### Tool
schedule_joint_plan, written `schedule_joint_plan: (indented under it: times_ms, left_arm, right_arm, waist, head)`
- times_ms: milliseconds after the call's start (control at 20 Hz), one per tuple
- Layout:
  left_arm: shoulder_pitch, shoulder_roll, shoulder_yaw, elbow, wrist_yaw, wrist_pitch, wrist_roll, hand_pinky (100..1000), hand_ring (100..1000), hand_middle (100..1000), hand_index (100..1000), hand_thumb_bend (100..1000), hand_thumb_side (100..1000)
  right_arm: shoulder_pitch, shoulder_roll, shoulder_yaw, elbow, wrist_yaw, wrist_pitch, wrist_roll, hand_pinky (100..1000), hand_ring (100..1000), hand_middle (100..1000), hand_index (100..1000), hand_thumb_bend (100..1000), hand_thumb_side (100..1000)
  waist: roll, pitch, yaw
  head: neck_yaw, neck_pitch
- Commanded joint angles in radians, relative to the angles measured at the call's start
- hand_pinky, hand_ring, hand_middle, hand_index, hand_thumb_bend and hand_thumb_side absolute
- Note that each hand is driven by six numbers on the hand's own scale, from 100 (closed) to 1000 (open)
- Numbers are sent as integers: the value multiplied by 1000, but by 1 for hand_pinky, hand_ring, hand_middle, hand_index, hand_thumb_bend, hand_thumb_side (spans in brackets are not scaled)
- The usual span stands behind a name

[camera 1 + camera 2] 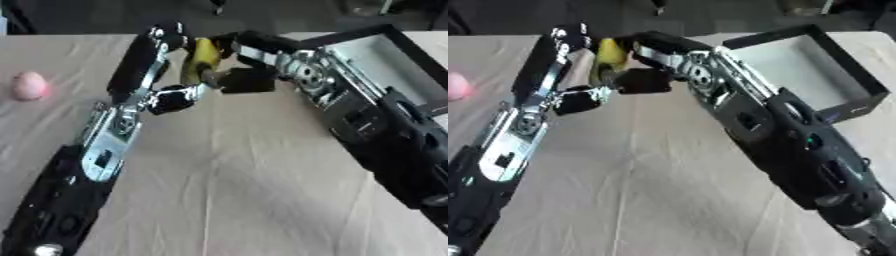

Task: Pick up the objects with one hand, pass them to the other hand, and then place them into the box on the other side of the table.

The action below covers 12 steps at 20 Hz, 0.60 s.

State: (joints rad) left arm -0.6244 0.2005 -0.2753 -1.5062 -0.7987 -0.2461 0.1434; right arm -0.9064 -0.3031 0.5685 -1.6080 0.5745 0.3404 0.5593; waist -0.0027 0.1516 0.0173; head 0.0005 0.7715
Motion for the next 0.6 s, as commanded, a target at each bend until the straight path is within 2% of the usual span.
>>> schedule_joint_plan:
  times_ms: [50, 200, 400, 600]
  left_arm:
    - [-22, 4, 0, -21, -5, -2, 12, 698, 608, 527, 445, 122, 100]
    - [-22, 3, -3, -22, -6, -3, 14, 698, 608, 527, 445, 124, 100]
    - [-21, 2, -5, -23, -9, -7, 19, 698, 609, 527, 445, 125, 100]
    - [-20, 1, -7, -22, -12, -13, 26, 699, 609, 525, 447, 120, 100]
  right_arm:
    - [-13, -3, -7, 3, -20, 18, 6, 942, 869, 814, 938, 100, 805]
    - [-12, -1, -11, 0, -85, 65, -28, 951, 894, 740, 873, 100, 709]
    - [-9, -1, -11, 0, -187, 127, -116, 941, 864, 679, 818, 100, 573]
    - [-8, 0, -9, 2, -285, 171, -207, 930, 804, 610, 758, 100, 530]
  waist:
    - [-13, -20, -1]
    - [-13, -20, -1]
    - [-12, -19, -2]
    - [-12, -19, -2]
  head:
    - [0, -1]
    - [-1, -1]
    - [-2, -1]
    - [-3, -1]
